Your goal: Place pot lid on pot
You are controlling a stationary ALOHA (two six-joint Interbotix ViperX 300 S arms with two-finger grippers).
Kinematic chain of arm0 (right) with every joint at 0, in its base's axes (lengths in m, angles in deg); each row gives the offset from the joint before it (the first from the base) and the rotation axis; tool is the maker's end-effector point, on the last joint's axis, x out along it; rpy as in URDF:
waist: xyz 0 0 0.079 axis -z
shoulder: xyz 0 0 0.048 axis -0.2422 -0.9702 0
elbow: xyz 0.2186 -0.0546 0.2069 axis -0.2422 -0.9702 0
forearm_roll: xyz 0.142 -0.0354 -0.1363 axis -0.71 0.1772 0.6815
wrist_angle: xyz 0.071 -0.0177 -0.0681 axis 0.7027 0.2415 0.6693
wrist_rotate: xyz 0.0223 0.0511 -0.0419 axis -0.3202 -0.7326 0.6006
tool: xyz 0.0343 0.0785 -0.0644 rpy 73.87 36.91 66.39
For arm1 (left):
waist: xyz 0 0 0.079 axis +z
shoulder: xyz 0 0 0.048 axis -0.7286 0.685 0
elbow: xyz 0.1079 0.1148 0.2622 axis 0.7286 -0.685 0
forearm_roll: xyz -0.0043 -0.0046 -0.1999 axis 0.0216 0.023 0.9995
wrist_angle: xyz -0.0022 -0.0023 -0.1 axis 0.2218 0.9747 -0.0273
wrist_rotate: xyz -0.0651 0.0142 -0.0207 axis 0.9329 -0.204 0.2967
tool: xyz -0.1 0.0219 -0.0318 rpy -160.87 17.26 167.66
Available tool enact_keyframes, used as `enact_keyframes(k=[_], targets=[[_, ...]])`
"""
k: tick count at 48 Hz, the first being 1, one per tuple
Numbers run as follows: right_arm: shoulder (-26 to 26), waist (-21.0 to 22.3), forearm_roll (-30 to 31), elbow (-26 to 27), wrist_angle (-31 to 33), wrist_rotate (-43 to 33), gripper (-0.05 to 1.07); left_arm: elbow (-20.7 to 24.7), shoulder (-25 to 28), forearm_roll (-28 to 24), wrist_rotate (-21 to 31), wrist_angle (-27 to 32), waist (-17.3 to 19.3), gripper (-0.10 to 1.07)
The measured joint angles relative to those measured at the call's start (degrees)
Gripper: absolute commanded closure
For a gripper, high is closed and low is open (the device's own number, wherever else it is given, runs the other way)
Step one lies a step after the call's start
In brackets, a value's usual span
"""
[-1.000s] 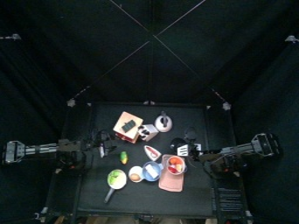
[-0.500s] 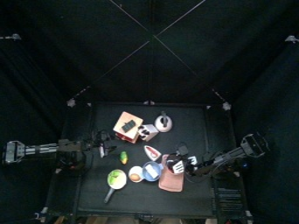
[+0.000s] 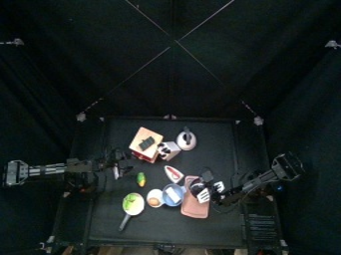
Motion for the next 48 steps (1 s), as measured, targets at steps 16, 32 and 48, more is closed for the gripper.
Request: enact_keyframes(k=[16,32,48], targets=[[-1.3,0.3,0.0,-0.1,0.4,0.1,0.49,-0.1,0.0,0.0,0.0,0.0,0.0,0.11],[-2.2,0.4,0.0,-0.1,0.2,0.1,0.49,-0.1,0.1,0.0,0.0,0.0,0.0,0.11],[-2.4,0.4,1.6,0.2,0.1,0.1,0.49,-0.1,0.1,0.0,0.0,0.0,0.0,0.11]])
